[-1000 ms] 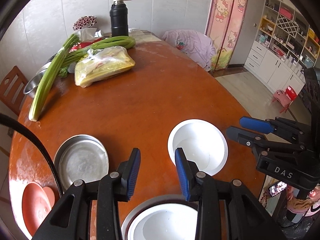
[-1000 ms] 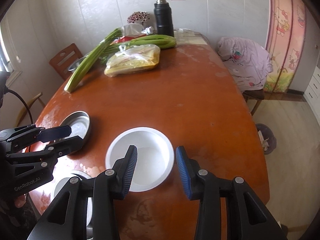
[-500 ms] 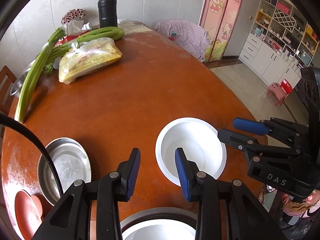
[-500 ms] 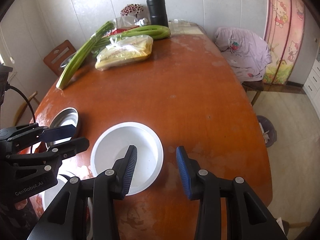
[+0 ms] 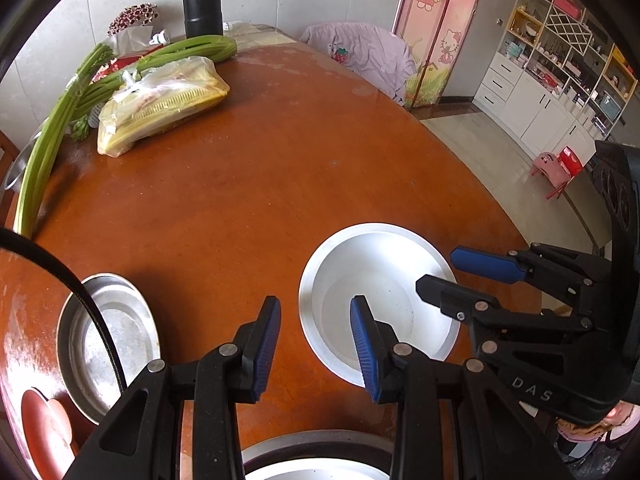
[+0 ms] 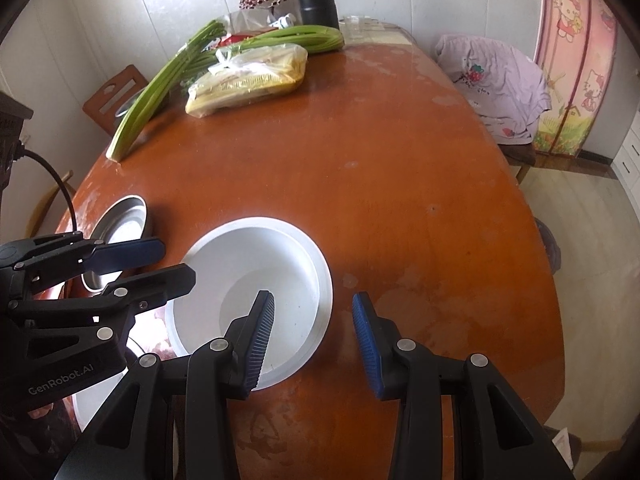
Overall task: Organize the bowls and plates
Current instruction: 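Grasp the rim of the smaller white bowl with the left gripper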
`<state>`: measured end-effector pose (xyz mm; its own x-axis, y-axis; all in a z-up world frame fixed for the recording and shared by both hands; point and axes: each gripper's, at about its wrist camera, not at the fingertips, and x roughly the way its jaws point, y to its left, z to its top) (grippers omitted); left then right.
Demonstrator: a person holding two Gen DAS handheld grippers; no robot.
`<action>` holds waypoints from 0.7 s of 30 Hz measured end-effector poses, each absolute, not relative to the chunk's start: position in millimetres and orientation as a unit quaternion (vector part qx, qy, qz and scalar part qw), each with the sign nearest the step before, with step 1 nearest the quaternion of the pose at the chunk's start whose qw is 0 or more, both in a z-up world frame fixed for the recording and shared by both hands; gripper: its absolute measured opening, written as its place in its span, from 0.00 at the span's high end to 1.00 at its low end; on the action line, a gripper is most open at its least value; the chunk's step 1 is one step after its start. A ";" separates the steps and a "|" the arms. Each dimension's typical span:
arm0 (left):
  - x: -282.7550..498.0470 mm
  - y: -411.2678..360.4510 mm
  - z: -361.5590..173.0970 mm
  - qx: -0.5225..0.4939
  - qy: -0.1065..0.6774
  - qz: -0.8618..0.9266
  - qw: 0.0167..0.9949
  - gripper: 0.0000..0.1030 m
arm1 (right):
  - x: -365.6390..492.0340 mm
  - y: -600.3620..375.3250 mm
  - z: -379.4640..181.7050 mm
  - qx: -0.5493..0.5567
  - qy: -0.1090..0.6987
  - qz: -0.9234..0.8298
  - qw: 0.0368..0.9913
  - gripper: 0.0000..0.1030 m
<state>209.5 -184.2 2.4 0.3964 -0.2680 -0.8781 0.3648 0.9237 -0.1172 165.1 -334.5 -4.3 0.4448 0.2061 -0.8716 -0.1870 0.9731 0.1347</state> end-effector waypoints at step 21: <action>219.7 -183.6 -14.6 0.025 0.538 -0.195 0.819 0.65 | 168.1 -324.2 -19.4 0.006 0.527 0.133 0.839 0.61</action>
